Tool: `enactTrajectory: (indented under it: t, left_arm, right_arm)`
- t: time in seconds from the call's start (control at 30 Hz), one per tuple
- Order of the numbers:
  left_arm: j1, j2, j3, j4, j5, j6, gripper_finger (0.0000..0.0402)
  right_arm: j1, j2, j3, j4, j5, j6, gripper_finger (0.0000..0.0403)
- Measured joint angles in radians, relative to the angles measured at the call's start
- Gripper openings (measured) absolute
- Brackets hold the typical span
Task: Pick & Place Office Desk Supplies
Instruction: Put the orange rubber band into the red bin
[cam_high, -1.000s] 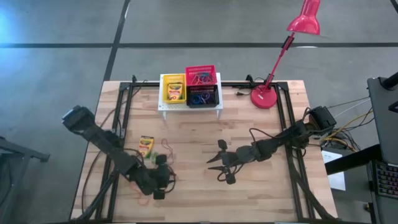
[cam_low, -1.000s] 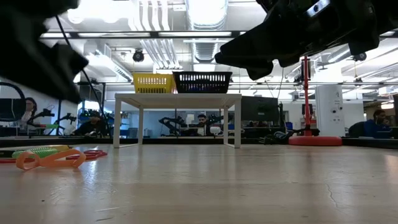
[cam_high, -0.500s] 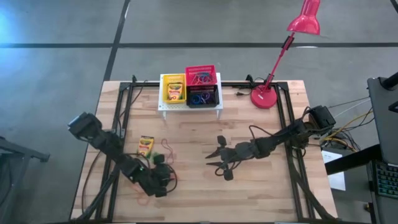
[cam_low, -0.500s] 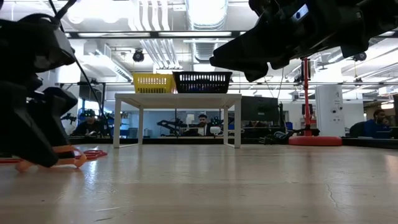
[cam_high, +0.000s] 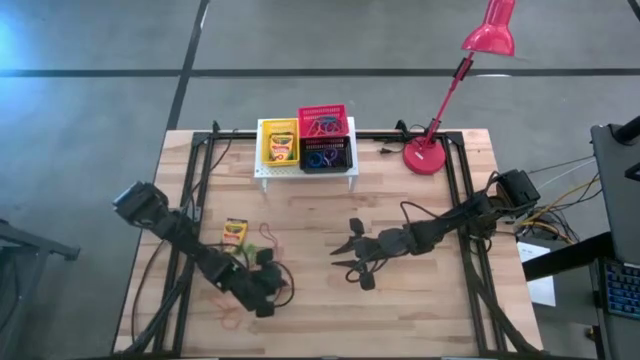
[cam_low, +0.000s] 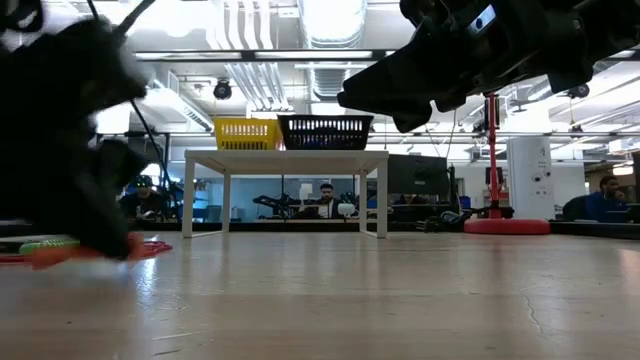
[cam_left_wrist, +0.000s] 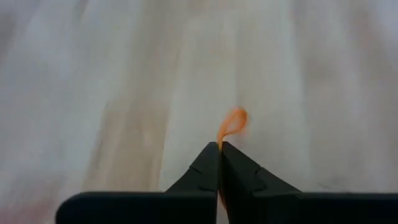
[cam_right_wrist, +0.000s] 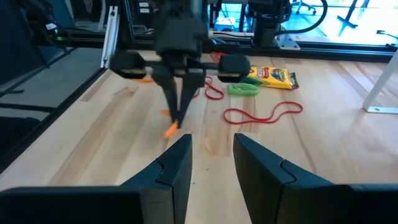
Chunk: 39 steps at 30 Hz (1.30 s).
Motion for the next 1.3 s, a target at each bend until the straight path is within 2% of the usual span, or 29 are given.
enactTrajectory:
  t: [0.27,0.53,0.73,0.87,1.0,1.1,1.17,1.23,1.3]
  left_arm:
    - [0.180,-0.003,0.142,0.031,0.086,0.348,0.0008]
    - [0.409,-0.003,0.318,0.027,0.267,0.580,0.0007]
    - [0.566,-0.003,0.536,-0.071,0.287,0.595,0.0007]
    - [0.735,-0.002,0.704,-0.212,0.285,0.595,0.0007]
    - [0.935,0.000,0.832,-0.324,0.284,0.594,0.0007]
    - [1.075,-0.001,0.851,-0.343,0.305,0.595,0.0007]
    - [1.147,0.000,0.842,-0.344,0.368,0.593,0.0007]
    - [1.192,0.000,0.812,-0.314,0.429,0.587,0.0007]
    - [1.212,0.000,0.780,-0.294,0.441,0.588,0.0011]
  right_arm:
    - [0.000,0.000,0.000,0.000,0.000,-0.005,0.0111]
    - [0.068,-0.029,-0.016,-0.100,0.001,0.133,0.0111]
    - [0.179,-0.037,-0.039,-0.162,0.144,0.240,0.0111]
    - [0.216,-0.039,-0.040,-0.158,0.225,0.230,0.0111]
    - [0.213,-0.039,-0.040,-0.157,0.245,0.213,0.0111]
    - [0.204,-0.039,-0.040,-0.156,0.264,0.212,0.0111]
    - [0.197,-0.039,-0.040,-0.156,0.264,0.209,0.0111]
    - [0.191,-0.039,-0.040,-0.156,0.264,0.204,0.0111]
    - [0.189,-0.039,-0.040,-0.155,0.264,0.193,0.0111]
